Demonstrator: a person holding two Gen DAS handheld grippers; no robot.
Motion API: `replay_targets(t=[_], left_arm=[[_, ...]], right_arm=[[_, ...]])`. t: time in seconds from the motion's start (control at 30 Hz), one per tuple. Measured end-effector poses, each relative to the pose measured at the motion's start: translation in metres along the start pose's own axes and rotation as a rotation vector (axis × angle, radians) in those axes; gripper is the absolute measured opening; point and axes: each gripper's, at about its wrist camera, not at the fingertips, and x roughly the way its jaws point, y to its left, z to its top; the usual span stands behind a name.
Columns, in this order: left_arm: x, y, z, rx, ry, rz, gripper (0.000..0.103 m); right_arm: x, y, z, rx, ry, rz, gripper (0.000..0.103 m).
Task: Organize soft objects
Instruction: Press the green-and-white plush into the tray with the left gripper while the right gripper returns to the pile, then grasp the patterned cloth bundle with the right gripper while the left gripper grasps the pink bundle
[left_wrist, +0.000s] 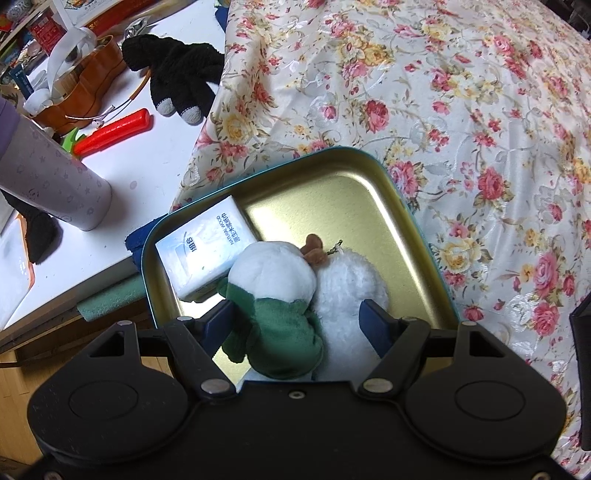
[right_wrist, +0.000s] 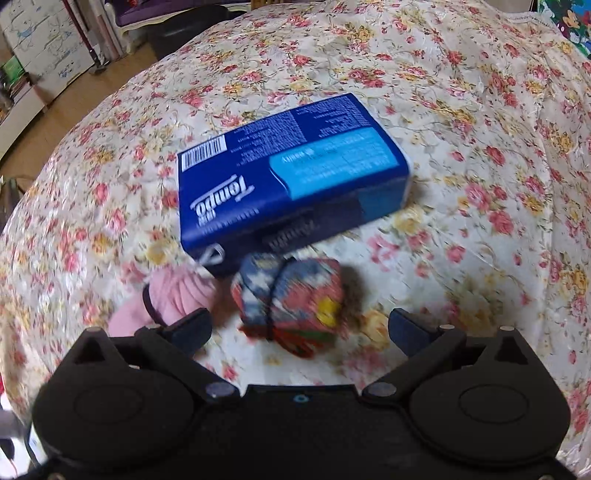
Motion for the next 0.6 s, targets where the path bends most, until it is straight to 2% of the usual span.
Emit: replay_targets(t=[0.1, 0.13, 0.23, 0.43, 0.57, 0.6], left_arm=[[-0.008, -0.003, -0.002, 0.004, -0.021, -0.027, 0.071], [-0.01, -0.004, -0.003, 0.007, -0.029, -0.033, 0.071], [-0.019, -0.014, -0.005, 0.035, -0.053, -0.055, 0.071], [-0.044, -0.047, -0.002, 0.092, -0.088, -0.077, 0.071], [-0.07, -0.078, 0.007, 0.137, -0.107, -0.11, 0.072], [-0.077, -0.086, 0.011, 0.147, -0.116, -0.116, 0.077]], right_arm=[[0.01, 0.002, 0.002, -0.003, 0.041, 0.005, 0.079], [0.013, 0.0, 0.001, -0.007, 0.057, 0.001, 0.062], [0.01, -0.012, -0.004, -0.003, 0.068, 0.023, 0.06], [-0.027, -0.044, -0.022, -0.007, -0.032, -0.055, 0.06], [-0.042, -0.076, -0.029, 0.059, -0.051, -0.006, 0.06], [-0.044, -0.084, -0.03, 0.084, -0.056, 0.008, 0.06]])
